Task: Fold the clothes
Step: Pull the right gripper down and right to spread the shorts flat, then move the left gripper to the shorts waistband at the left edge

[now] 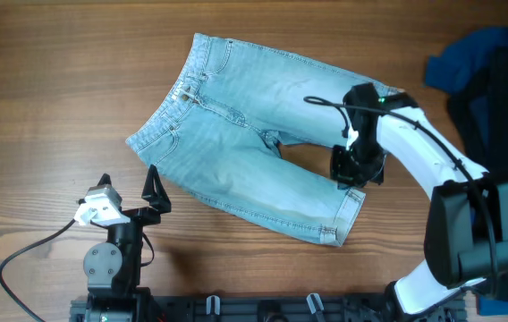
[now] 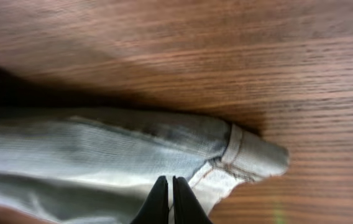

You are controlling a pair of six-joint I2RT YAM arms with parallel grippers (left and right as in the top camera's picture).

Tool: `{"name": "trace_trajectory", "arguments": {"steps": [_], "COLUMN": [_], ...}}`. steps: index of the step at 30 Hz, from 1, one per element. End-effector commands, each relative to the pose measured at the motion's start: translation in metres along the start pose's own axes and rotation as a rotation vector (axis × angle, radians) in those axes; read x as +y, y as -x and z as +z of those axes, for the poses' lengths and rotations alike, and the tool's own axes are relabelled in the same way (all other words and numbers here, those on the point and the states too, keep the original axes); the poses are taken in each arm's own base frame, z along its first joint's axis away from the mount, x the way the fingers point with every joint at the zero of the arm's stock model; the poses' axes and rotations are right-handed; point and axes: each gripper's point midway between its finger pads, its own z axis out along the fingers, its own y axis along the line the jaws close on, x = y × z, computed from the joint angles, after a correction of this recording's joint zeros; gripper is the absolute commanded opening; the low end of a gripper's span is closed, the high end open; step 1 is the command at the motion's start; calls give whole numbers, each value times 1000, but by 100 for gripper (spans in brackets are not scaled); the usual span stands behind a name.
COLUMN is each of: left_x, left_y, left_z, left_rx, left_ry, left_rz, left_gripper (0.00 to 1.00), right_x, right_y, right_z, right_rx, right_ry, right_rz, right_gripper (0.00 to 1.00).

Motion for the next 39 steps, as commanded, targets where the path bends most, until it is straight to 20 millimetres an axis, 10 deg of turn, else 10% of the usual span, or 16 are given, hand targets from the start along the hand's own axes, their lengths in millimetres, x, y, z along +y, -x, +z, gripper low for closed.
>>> {"name": "trace_trajectory", "arguments": {"steps": [1,16,23,39], "left_x": [1,1,1,1], "left_y": [0,0,0,0], "left_z": [0,0,0,0], "left_rx": [-1,-1,-1,-1], "left_ry": [9,9,9,9], "left_rz": [-15,-15,-15,-15], "left_gripper": [100,100,100,100], "right_x": [-6,-67,-115,-144], "right_y": [-5,27,49,141], "right_z": [9,33,22,-38], "right_rx": [12,-158,-249,-624], "right_ry": [22,-122,-179,-206], "right_rz": [66,306,425,298], "right_gripper": [4,4,4,4]}}
